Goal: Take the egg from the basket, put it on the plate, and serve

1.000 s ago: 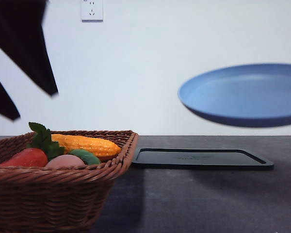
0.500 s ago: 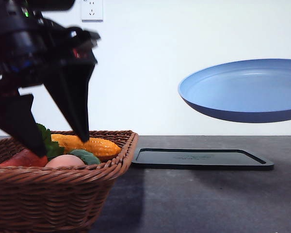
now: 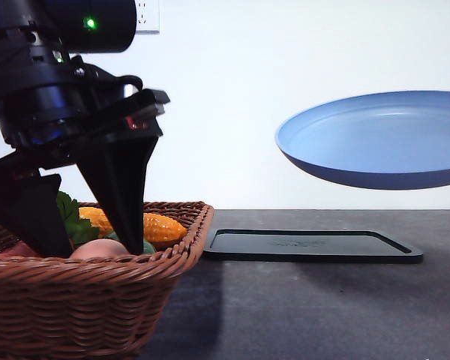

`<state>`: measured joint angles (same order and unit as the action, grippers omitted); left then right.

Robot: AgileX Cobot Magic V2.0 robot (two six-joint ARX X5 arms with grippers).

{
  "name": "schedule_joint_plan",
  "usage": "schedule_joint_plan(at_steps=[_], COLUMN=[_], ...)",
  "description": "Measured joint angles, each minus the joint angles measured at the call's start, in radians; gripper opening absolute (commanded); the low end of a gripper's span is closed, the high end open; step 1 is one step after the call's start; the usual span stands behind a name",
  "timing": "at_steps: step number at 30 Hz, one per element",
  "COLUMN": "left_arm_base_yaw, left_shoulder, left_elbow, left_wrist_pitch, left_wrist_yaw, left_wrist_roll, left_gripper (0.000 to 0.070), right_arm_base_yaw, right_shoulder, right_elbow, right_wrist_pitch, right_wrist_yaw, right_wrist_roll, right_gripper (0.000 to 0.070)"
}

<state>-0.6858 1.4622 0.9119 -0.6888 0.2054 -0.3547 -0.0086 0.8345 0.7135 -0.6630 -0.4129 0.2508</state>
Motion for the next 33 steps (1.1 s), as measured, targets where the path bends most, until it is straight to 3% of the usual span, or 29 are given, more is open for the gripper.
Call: schedule_joint_plan(at_steps=[3,9,22,28,33], left_arm_base_yaw=[-0.002,-0.006,0.008,0.036,0.035], left_shoulder=[0.013,0.018,0.018,-0.015,-0.091], left_elbow=[0.0,0.0,0.025,0.117,0.262], left_wrist_pitch=[0.0,0.001,-0.055,-0.142,-0.164], left_wrist_yaw=[0.0,0.0,-0.002,-0.055,-0.049], left_wrist_roll=[0.0,0.0,0.037,0.066,0.078], left_gripper=[0.0406,0.0273,0.0238,0.0237,0.0238], right_arm_base_yaw=[0.0,0.0,0.0,0.0,0.005], right_shoulder=[0.0,0.0,0.0,0.0,0.008], right_elbow=[0.0,0.0,0.0,0.0,0.0], right_wrist_pitch=[0.001,0.002,0.013,0.012,0.012], right_wrist_yaw=[0.0,0.0,-0.003,-0.013,-0.08], right_wrist_roll=[0.0,0.0,0.0,0.0,0.01], right_gripper=[0.0,0.0,0.0,0.0,0.0])
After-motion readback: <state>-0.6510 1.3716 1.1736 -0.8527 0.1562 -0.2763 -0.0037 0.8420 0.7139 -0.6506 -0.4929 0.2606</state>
